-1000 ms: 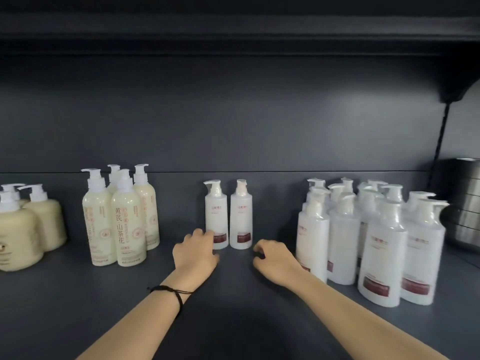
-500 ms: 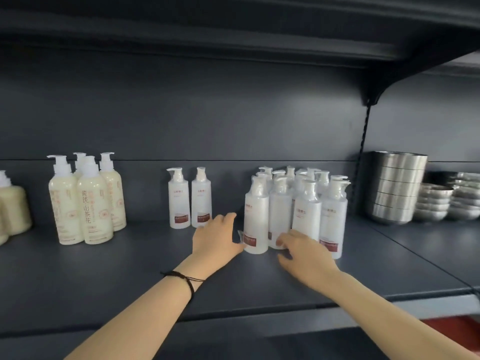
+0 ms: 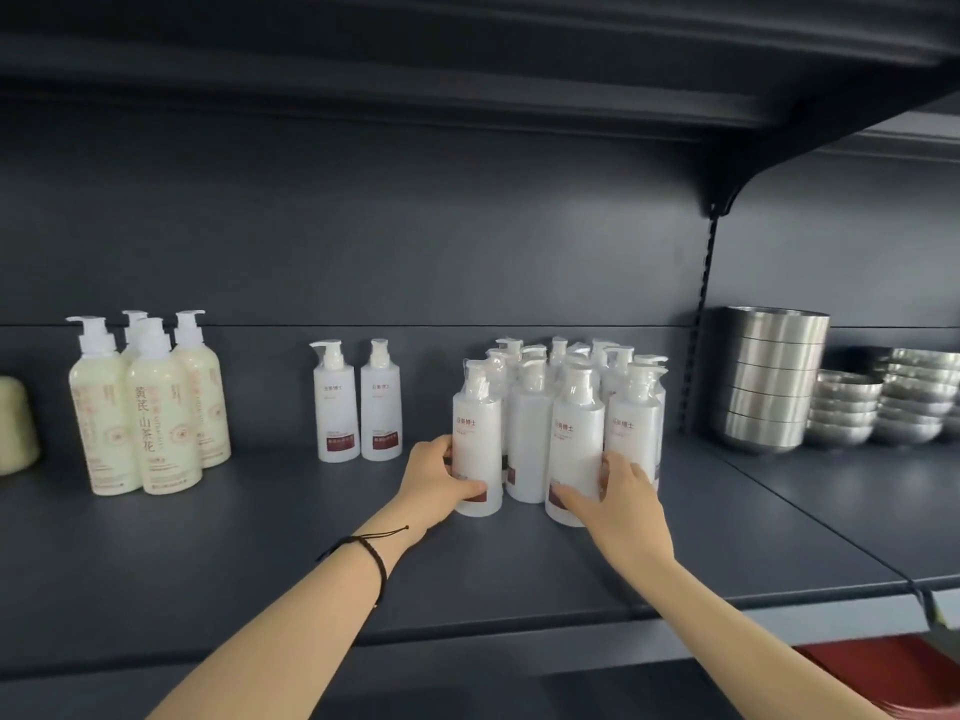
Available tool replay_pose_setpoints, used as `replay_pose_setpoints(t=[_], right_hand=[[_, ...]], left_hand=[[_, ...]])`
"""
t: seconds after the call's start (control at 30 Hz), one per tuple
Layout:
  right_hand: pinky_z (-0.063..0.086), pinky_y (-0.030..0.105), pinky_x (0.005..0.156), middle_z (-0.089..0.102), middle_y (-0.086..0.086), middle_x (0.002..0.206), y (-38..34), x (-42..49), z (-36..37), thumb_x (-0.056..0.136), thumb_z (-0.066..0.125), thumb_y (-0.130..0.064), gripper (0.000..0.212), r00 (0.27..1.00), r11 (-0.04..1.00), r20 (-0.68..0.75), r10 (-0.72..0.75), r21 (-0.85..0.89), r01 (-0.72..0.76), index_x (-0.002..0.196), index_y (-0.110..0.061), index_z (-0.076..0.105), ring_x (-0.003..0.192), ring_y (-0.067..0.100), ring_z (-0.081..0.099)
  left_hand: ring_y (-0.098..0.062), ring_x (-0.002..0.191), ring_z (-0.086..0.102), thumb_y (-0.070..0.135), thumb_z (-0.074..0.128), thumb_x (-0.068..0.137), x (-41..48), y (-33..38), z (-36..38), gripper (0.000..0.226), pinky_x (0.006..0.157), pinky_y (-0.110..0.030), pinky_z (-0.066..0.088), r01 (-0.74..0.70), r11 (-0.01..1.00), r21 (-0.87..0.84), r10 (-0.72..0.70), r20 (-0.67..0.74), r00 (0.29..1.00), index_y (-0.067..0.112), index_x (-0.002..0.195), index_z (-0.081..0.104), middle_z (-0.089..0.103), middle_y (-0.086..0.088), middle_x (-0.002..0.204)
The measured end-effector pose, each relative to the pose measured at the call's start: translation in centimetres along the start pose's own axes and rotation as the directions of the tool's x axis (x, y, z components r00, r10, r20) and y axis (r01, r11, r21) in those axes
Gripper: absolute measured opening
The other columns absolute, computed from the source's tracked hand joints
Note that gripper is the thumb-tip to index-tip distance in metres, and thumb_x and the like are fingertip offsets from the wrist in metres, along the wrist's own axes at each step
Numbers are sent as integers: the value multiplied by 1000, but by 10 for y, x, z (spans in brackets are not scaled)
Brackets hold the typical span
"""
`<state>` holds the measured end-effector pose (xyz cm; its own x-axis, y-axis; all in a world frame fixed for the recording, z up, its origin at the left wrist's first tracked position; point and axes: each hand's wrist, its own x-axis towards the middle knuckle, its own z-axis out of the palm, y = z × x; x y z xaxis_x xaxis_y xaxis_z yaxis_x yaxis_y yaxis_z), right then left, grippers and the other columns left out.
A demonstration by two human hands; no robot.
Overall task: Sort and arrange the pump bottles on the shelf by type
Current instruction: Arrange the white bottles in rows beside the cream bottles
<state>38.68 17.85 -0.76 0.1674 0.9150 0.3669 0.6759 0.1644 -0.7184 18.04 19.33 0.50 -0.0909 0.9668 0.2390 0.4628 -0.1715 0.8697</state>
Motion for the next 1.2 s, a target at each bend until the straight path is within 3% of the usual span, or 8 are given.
replay_pose_setpoints(t=[0.1, 0.23, 0.43, 0.6, 0.9, 1.03, 1.13, 1.2], right_hand=[[53, 41, 73, 50, -2, 101, -4, 3, 7, 78, 70, -48, 51, 998, 999, -39, 45, -12, -46, 112, -15, 51, 86, 20, 56], [51, 36, 75, 57, -2, 105, -7, 2, 12, 75, 75, -45, 55, 997, 994, -44, 67, 87, -63, 115, -15, 52, 91, 19, 57], [50, 27, 78, 62, -7, 99, -17, -2, 19, 78, 76, -37, 46, 997, 991, 68, -25, 136, 16, 113, -16, 57, 94, 14, 60], [42, 15, 76, 60, -6, 109, -41, -2, 41, 83, 72, -31, 44, 975, 988, 199, -95, 142, 68, 120, -15, 55, 94, 8, 55], [49, 27, 88, 66, 0, 118, -82, 18, 98, 86, 69, -29, 40, 949, 985, 291, -118, 155, 75, 121, -13, 58, 102, 16, 61], [49, 27, 91, 64, 0, 120, -89, 33, 113, 87, 69, -26, 42, 944, 985, 315, -94, 166, 43, 125, -14, 55, 108, 17, 61], [50, 35, 95, 63, 0, 121, -93, 45, 124, 85, 71, -25, 54, 952, 983, 296, -81, 183, 27, 132, -17, 46, 109, 18, 60], [51, 37, 94, 62, 1, 119, -94, 52, 132, 85, 71, -23, 58, 959, 982, 274, -77, 188, 26, 134, -18, 40, 108, 19, 60]], left_hand=[[-14, 100, 54, 7, 80, 70, -1, -3, -3, 59, 82, -23, 43, 12, 1000, -7, -12, -39, 999, 11, 121, 51, 54, 0, 116], [-13, 105, 52, 10, 80, 71, -3, -13, -16, 60, 87, -25, 41, 72, 994, -80, -74, -20, 997, 18, 118, 44, 52, 5, 115], [-14, 103, 54, 14, 80, 72, -7, -28, -47, 68, 86, -26, 41, 100, 992, -71, -103, -34, 994, 20, 125, 39, 53, 5, 112], [-13, 103, 54, 18, 82, 70, -7, -44, -81, 65, 85, -26, 42, 115, 993, -10, -115, -77, 990, 21, 120, 41, 55, 3, 113], [-11, 98, 55, 20, 84, 68, 9, -65, -121, 64, 73, -19, 41, 114, 993, 31, -112, -80, 991, 26, 114, 40, 54, 7, 105], [-13, 102, 54, 21, 83, 69, 16, -73, -132, 66, 81, -24, 41, 125, 991, 36, -122, -79, 989, 25, 118, 39, 55, 5, 108], [-13, 105, 54, 24, 83, 69, 24, -81, -143, 68, 83, -26, 42, 148, 988, 37, -146, -51, 988, 25, 122, 41, 58, 4, 111], [-11, 103, 55, 25, 84, 68, 29, -87, -149, 70, 77, -22, 41, 156, 987, 28, -154, -54, 987, 25, 124, 42, 58, 5, 110]])
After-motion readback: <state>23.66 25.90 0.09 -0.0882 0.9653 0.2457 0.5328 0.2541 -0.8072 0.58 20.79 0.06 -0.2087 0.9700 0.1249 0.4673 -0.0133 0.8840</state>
